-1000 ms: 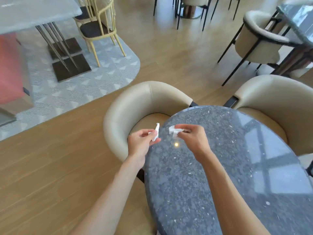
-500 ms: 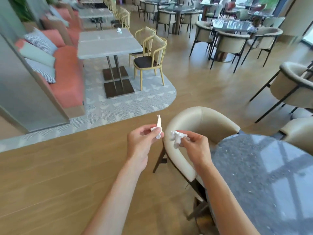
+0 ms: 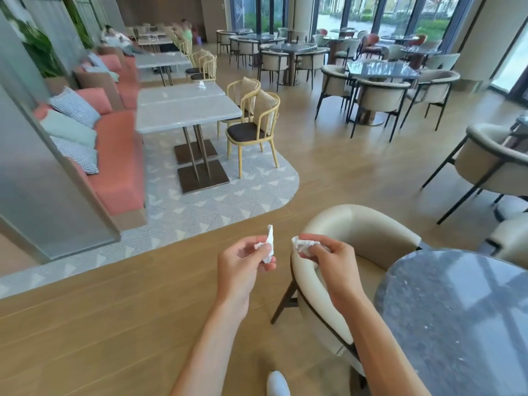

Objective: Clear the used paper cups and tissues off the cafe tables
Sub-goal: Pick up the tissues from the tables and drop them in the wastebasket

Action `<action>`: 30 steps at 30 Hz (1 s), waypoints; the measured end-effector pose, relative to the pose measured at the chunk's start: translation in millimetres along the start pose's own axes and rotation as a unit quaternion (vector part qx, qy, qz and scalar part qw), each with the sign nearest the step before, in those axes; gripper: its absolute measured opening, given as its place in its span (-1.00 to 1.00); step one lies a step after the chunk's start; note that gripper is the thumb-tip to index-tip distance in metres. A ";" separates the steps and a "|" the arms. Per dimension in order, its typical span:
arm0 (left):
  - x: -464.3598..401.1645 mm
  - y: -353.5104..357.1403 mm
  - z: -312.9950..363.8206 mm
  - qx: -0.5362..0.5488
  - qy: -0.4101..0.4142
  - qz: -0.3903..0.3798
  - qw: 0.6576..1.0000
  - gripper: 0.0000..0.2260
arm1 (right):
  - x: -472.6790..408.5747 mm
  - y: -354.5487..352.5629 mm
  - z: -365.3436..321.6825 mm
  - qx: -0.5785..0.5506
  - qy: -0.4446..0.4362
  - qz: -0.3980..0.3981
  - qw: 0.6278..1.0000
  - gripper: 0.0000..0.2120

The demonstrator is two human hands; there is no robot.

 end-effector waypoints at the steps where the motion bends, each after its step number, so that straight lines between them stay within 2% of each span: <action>1: -11.3 2.9 0.7 -0.007 0.001 0.002 1.000 -0.88 | -9.2 6.6 2.5 -0.011 0.012 -0.004 1.000 -0.75; 5: -69.4 26.0 4.6 -0.031 0.004 0.009 0.999 -0.84 | -65.1 30.3 11.7 -0.065 0.048 -0.003 0.997 -0.75; 9: -137.6 73.7 9.6 -0.050 0.004 0.001 0.999 -0.87 | -147.4 43.8 14.3 -0.040 0.035 0.029 0.998 -0.88; 16: -231.5 172.1 26.2 -0.047 -0.008 -0.044 0.998 -0.92 | -263.7 43.4 -10.3 -0.008 -0.002 0.081 0.997 -0.84; 19: -267.8 200.7 26.8 -0.054 -0.015 -0.058 0.997 -0.93 | -303.2 40.5 -13.9 0.005 -0.007 0.115 0.993 -0.72; 21: -296.2 217.4 26.0 -0.050 -0.021 -0.064 0.996 -0.94 | -329.2 43.8 -14.5 0.003 -0.003 0.131 0.991 -0.73; 30: -448.0 292.3 23.7 -0.084 -0.025 -0.102 0.991 -0.94 | -454.4 105.7 -10.8 0.039 -0.006 0.175 0.984 -0.75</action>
Point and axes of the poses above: each hand's wrist, its own x-axis away from the middle knuckle, its own y-axis out of the palm, z = x × y, the point moved 10 cm from there along -x, towards the middle knuckle, and after that the axes turned 12 degrees about z, right-handed, at the moved point
